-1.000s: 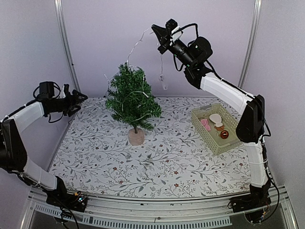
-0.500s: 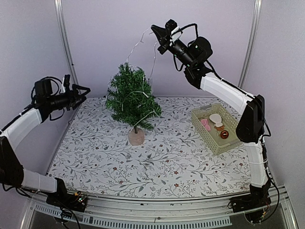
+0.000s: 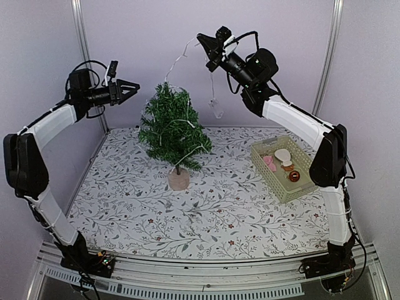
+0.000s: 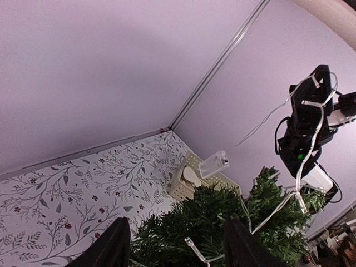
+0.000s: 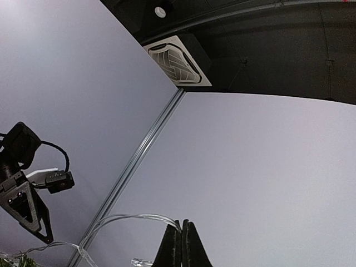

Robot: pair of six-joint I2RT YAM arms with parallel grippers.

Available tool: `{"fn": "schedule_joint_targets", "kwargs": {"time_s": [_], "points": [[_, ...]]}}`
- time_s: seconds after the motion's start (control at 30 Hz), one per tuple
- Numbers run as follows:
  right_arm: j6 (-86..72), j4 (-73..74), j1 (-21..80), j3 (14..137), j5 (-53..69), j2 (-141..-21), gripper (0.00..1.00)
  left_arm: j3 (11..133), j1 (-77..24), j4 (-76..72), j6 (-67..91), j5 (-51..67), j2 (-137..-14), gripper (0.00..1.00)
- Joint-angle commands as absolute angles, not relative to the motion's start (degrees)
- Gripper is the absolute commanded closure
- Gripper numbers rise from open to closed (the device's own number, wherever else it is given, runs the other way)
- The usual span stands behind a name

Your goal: Decorate the small christmas tree

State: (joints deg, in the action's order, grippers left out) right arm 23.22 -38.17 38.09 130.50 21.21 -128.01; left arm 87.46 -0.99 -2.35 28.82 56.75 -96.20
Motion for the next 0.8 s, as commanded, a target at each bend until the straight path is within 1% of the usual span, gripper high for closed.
{"fn": "schedule_joint_targets", "kwargs": {"time_s": [0.0,0.57,0.67,0.77], "points": [[23.6,-38.9,38.6,129.9,21.4,-125.5,1.00,90.3,-3.9,4.2,25.4,60.1,-97.4,0.41],[23.9,-38.7,38.8,129.8,21.6,-125.5,1.00,88.7,-6.2,9.5,23.9,60.9,-99.2,0.48],[23.9,-38.7,38.8,129.7,21.6,-125.5,1.00,88.7,-6.6,9.5,24.1,61.5,-99.4,0.53],[23.9,-38.7,38.8,129.8,21.5,-125.5,1.00,88.6,-6.9,9.4,24.2,62.2,-99.7,0.61]]}}
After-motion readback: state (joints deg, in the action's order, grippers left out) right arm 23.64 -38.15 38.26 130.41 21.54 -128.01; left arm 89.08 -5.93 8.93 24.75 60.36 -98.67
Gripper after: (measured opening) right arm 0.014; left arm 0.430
